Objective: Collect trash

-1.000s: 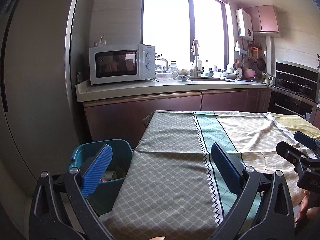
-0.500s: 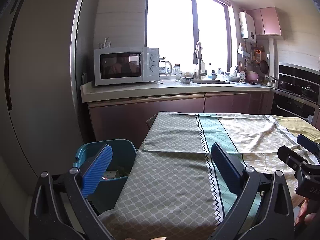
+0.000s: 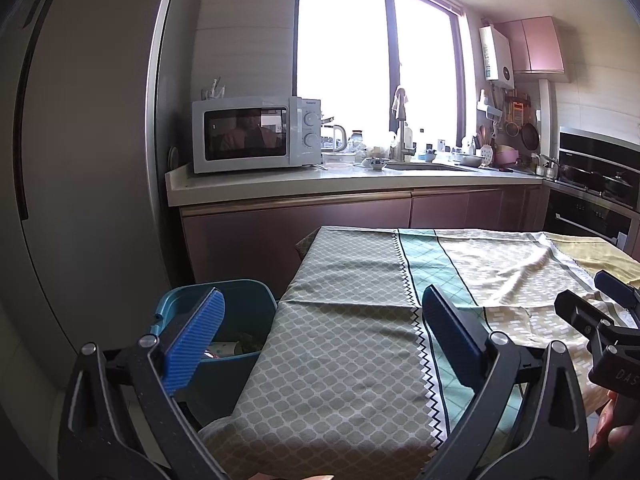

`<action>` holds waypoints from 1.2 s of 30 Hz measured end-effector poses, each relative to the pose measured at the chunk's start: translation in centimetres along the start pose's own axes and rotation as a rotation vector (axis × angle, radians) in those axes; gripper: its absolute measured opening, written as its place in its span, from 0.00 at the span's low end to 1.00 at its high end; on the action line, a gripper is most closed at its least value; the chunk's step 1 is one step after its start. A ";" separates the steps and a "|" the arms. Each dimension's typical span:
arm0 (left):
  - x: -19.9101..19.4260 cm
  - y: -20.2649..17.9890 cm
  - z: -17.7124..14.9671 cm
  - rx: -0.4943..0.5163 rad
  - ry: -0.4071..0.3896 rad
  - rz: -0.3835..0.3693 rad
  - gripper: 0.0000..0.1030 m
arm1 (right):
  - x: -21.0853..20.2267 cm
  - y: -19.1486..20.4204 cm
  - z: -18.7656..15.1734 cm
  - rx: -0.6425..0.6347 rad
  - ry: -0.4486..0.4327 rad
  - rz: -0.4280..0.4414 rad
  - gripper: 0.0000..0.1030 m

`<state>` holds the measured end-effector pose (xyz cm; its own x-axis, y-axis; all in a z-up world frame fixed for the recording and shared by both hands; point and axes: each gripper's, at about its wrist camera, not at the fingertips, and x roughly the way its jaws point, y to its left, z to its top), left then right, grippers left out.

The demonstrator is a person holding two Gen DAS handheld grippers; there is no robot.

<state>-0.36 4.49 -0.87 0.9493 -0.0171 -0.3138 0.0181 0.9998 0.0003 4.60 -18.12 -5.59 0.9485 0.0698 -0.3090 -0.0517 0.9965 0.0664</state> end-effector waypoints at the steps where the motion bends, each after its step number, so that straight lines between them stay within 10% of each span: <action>1: 0.0 0.0 -0.1 0.001 0.000 0.000 0.95 | 0.0 0.0 0.0 -0.001 -0.001 -0.002 0.94; 36: 0.0 -0.4 0.3 0.002 -0.005 -0.001 0.95 | -0.3 -0.6 0.0 0.010 -0.014 -0.023 0.94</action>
<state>-0.28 4.06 -0.55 0.9509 -0.0185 -0.3089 0.0199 0.9998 0.0015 4.30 -18.73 -5.51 0.9538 0.0464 -0.2969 -0.0270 0.9973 0.0689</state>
